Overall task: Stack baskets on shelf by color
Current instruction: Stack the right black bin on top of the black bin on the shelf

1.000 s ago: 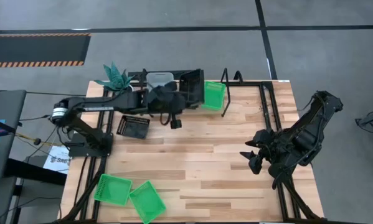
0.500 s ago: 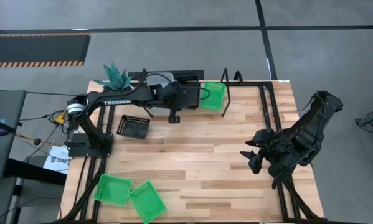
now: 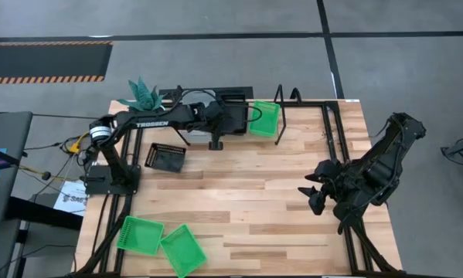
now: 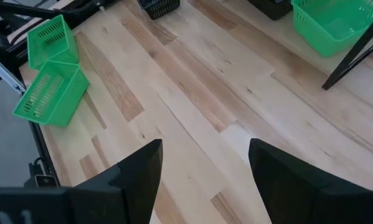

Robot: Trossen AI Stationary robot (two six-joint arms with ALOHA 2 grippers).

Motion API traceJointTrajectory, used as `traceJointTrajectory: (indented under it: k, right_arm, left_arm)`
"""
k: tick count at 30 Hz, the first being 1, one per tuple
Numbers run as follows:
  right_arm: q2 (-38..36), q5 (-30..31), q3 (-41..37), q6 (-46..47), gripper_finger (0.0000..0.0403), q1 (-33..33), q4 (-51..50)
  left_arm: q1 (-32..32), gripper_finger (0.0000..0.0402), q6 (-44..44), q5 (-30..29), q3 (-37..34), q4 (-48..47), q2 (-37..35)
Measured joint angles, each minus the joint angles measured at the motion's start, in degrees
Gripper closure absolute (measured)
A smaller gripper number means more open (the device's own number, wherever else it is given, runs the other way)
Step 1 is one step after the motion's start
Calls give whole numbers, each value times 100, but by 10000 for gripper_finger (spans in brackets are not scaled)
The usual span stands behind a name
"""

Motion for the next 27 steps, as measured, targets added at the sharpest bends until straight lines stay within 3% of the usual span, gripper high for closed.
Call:
traceJointTrajectory:
  k: [18, 27]
  right_arm:
    - [4, 15, 0, 105, 139, 0, 17]
    - [2, 20, 0, 100, 139, 0, 17]
  left_arm:
    - [-32, 401, 169, -6, 6, 98, 17]
    - [-28, 353, 181, -6, 6, 138, 18]
